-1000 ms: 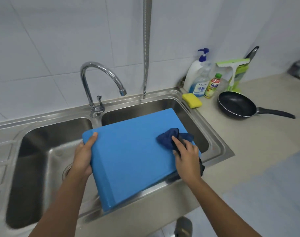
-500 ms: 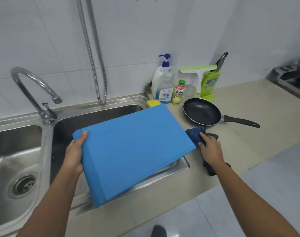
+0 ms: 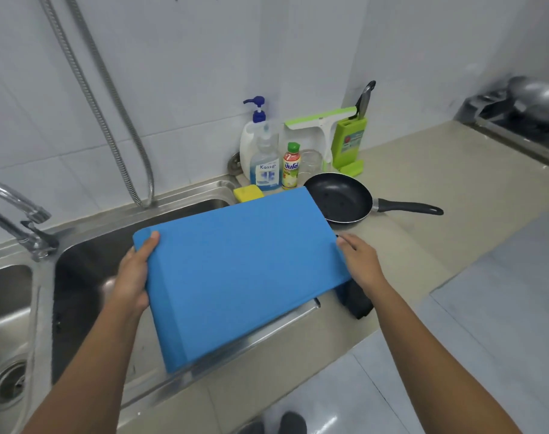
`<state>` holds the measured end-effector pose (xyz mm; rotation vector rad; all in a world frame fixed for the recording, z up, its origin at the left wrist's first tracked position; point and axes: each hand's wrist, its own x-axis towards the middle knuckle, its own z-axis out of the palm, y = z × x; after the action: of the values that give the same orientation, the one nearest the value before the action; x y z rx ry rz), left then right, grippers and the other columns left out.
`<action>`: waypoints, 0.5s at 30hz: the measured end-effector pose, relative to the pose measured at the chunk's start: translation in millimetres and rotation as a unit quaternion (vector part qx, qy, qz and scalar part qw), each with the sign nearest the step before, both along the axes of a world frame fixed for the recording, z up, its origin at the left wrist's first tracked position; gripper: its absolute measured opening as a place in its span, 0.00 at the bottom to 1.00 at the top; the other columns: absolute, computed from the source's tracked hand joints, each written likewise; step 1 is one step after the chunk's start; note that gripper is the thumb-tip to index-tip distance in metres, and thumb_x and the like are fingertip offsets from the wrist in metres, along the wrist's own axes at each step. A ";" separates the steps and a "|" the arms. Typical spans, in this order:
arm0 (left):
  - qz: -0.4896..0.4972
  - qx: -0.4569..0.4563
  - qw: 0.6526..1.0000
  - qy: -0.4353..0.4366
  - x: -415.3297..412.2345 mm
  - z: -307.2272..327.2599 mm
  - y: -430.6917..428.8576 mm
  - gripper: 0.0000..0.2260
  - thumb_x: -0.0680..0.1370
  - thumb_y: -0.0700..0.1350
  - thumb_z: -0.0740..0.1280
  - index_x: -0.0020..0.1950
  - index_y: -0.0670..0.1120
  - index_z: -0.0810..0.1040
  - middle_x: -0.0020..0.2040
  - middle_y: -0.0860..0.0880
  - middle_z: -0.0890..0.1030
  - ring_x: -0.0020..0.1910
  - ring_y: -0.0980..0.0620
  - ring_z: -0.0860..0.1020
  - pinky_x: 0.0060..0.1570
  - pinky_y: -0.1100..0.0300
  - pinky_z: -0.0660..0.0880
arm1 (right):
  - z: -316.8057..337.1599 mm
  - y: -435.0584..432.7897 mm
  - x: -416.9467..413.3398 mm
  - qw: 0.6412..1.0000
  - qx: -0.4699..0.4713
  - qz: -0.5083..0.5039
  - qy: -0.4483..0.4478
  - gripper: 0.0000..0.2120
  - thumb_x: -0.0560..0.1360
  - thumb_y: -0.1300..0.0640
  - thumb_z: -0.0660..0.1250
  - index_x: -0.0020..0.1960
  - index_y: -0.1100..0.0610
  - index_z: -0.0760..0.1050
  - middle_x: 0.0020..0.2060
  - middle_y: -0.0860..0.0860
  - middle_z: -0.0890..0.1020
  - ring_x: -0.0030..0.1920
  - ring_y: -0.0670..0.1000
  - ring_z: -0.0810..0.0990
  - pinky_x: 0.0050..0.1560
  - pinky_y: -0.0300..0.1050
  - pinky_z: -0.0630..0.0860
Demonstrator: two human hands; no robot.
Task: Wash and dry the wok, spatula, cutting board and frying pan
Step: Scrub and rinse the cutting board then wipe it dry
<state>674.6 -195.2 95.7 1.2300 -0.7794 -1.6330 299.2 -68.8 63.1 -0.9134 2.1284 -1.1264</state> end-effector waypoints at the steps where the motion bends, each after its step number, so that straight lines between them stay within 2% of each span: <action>1: -0.021 -0.005 1.000 0.006 -10.3 3.0 -5.1 0.17 0.77 0.52 0.69 0.62 0.46 0.78 0.52 0.46 0.85 0.46 0.48 0.85 0.39 0.54 0.82 | 8.0 -0.3 0.0 1.000 -0.003 0.000 -0.014 0.19 0.80 0.47 0.59 0.67 0.52 0.74 0.64 0.46 0.77 0.66 0.50 0.72 0.69 0.48 0.66; 4: -0.083 -0.026 0.996 0.010 -44.1 7.8 -22.3 0.16 0.77 0.51 0.68 0.62 0.45 0.78 0.55 0.43 0.84 0.45 0.48 0.85 0.39 0.55 0.82 | 27.0 4.5 -9.4 0.999 -0.008 -0.015 -0.028 0.20 0.80 0.44 0.59 0.69 0.48 0.72 0.62 0.43 0.77 0.61 0.47 0.75 0.59 0.44 0.69; 8: -0.144 -0.045 0.989 0.004 -101.0 16.2 -32.5 0.21 0.77 0.51 0.69 0.66 0.43 0.76 0.57 0.43 0.83 0.47 0.47 0.84 0.42 0.54 0.82 | 41.2 33.3 -34.8 0.996 -0.030 -0.088 -0.012 0.15 0.76 0.40 0.64 0.59 0.47 0.72 0.54 0.40 0.77 0.56 0.46 0.76 0.52 0.45 0.70; 12: -0.207 -0.110 0.972 -0.016 -182.0 42.3 -30.1 0.15 0.77 0.49 0.69 0.62 0.45 0.78 0.53 0.44 0.84 0.47 0.46 0.84 0.45 0.52 0.82 | 59.0 74.7 -70.9 0.982 -0.065 -0.180 0.010 0.18 0.74 0.45 0.69 0.61 0.47 0.69 0.51 0.41 0.75 0.51 0.47 0.74 0.49 0.44 0.68; 15: -0.254 -0.166 0.952 -0.035 -250.1 58.2 -16.3 0.08 0.77 0.48 0.69 0.55 0.48 0.80 0.48 0.50 0.86 0.45 0.50 0.84 0.46 0.53 0.81 | 70.8 110.2 -109.1 0.967 -0.082 -0.240 0.031 0.20 0.74 0.48 0.71 0.62 0.46 0.66 0.48 0.40 0.72 0.49 0.46 0.72 0.49 0.43 0.66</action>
<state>424.5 -211.5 153.9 0.8911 -1.4438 -1.7640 190.1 41.4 133.8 -0.5127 2.4103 -1.5442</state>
